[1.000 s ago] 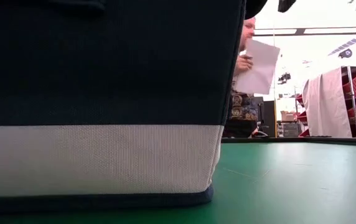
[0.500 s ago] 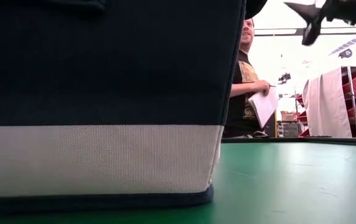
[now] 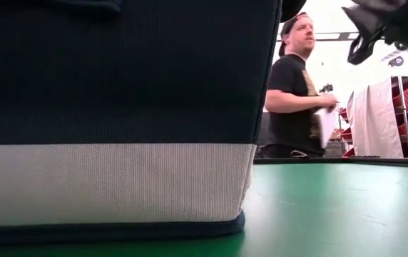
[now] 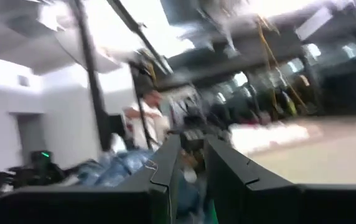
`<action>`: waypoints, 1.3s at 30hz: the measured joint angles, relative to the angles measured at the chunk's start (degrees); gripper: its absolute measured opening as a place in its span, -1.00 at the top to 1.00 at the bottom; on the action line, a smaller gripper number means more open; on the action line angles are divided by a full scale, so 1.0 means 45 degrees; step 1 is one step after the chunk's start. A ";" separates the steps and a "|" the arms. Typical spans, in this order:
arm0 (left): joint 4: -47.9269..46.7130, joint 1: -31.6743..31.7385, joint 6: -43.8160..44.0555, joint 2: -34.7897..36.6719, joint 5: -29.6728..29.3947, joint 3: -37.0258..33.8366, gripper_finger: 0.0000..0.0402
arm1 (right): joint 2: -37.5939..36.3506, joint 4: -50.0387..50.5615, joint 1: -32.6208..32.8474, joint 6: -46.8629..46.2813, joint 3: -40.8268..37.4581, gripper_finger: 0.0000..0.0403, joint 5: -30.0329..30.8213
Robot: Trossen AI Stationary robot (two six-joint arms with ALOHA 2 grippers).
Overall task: Sort clothes
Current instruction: Return to Home Position
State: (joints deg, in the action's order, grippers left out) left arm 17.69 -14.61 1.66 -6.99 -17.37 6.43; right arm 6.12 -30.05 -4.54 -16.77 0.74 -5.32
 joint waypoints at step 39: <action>-0.1948 0.0010 0.2748 0.0450 -0.1253 -0.1154 -0.17 | -0.1159 0.1732 -0.0029 0.1641 0.0029 0.69 -0.0467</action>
State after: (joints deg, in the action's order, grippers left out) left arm 8.93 -14.57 14.02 -4.96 -23.00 1.23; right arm 0.91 -22.26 -4.67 -9.39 0.86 -7.42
